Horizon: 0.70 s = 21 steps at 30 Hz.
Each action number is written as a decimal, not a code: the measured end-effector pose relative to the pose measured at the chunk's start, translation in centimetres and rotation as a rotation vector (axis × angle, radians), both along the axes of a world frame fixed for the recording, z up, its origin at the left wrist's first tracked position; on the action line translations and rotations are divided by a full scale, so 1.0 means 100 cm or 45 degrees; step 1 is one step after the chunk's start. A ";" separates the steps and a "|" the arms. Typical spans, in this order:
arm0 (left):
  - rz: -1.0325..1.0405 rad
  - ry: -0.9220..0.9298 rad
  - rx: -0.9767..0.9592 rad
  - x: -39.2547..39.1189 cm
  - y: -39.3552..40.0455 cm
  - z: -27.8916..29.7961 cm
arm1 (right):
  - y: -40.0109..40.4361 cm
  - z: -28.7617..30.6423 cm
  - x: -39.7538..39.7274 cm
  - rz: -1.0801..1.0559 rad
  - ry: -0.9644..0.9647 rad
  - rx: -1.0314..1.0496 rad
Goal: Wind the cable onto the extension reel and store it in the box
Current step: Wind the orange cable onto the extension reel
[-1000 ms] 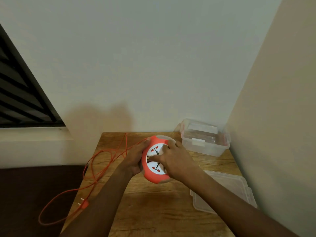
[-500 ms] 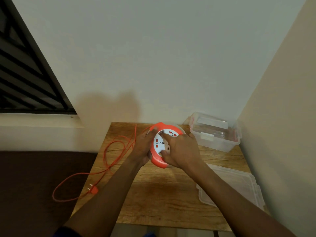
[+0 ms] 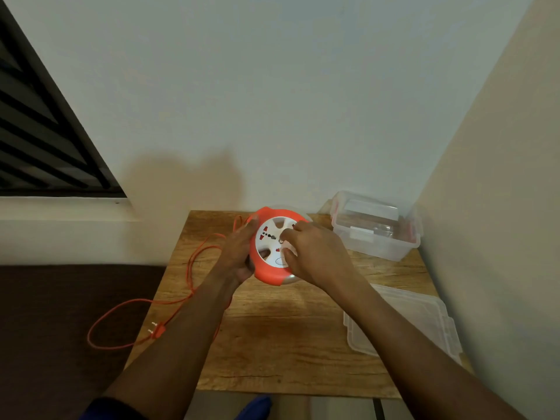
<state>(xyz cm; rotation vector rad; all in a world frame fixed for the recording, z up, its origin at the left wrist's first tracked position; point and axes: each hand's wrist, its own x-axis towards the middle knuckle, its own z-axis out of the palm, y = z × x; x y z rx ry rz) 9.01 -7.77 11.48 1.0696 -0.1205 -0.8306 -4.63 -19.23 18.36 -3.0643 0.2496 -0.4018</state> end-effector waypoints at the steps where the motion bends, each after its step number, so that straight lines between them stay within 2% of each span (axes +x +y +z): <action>1: -0.034 -0.001 -0.015 0.002 0.001 -0.001 | -0.001 0.002 0.001 0.053 0.050 0.025; 4: -0.065 -0.003 0.018 0.008 0.003 -0.002 | -0.002 0.008 0.003 0.163 0.282 0.048; 8: -0.148 -0.036 0.091 0.011 0.002 -0.004 | -0.004 0.014 0.004 0.270 0.454 -0.231; 14: -0.264 -0.079 0.137 0.015 0.000 -0.007 | -0.009 0.030 0.015 0.420 0.463 -0.529; 21: -0.298 -0.092 0.143 0.019 0.006 -0.003 | -0.007 0.024 0.028 0.568 0.379 -0.683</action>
